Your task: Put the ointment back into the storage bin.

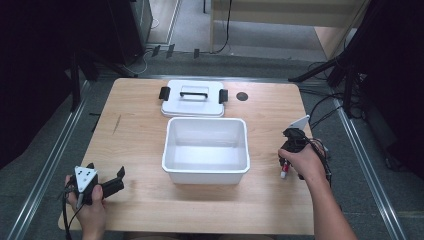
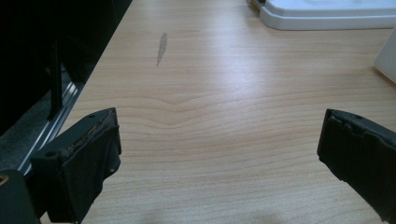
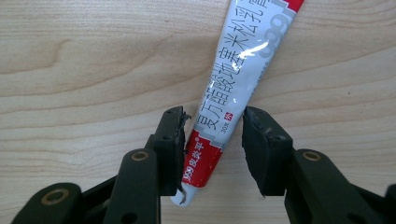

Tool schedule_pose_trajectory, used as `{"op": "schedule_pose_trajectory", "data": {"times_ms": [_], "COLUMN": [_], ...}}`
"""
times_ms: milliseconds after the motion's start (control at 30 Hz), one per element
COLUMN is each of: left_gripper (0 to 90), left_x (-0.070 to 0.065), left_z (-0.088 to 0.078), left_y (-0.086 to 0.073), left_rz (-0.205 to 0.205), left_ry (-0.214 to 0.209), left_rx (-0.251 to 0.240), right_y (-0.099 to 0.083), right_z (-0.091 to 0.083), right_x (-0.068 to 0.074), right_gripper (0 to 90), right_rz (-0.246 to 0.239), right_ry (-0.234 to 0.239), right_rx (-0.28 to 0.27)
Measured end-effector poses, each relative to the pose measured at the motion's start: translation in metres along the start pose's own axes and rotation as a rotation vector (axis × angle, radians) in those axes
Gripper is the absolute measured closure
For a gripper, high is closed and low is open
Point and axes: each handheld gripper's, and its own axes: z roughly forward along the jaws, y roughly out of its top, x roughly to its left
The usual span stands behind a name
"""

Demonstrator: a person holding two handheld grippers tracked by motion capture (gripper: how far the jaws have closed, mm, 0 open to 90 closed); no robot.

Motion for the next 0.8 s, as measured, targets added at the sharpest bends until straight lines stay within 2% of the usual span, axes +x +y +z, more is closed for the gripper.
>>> {"op": "schedule_pose_trajectory", "data": {"times_ms": [133, 267, 300, 333, 433, 467, 567, 800], "left_gripper": [0.1, 3.6, 3.6, 3.7, 3.6, 3.6, 3.6, 3.6], "left_x": [0.000, -0.001, -0.001, -0.001, 0.000, -0.001, -0.001, -0.001], "left_z": [0.000, 0.000, 0.000, 0.000, 0.000, 0.000, 0.000, 0.000], "left_y": [0.000, 0.000, 0.000, 0.000, 0.000, 0.000, 0.000, 0.000], "left_rz": [0.002, 0.002, 0.002, 0.002, 0.002, 0.002, 0.001, 0.004], "left_ry": [0.000, 0.007, 0.007, 0.009, 0.008, 0.010, 0.010, 0.012], "left_rx": [0.002, 0.002, 0.002, 0.002, 0.004, 0.002, 0.002, 0.000], "right_y": [0.001, -0.001, -0.001, -0.002, -0.003, -0.003, -0.004, -0.004], "right_z": [0.001, 0.002, 0.002, 0.002, 0.003, 0.005, 0.007, 0.010], "right_x": [0.001, 0.003, 0.003, 0.005, 0.006, 0.007, 0.009, 0.010], "right_gripper": [64.8, 70.1, 70.1, 70.2, 70.3, 70.6, 70.6, 70.7], "right_rz": [-0.012, -0.096, -0.096, -0.143, -0.168, -0.206, -0.248, -0.289], "right_ry": [-0.002, 0.000, 0.000, 0.008, 0.009, -0.001, -0.014, -0.026], "right_rx": [-0.002, -0.034, -0.034, -0.043, -0.046, -0.054, -0.062, -0.065]}}
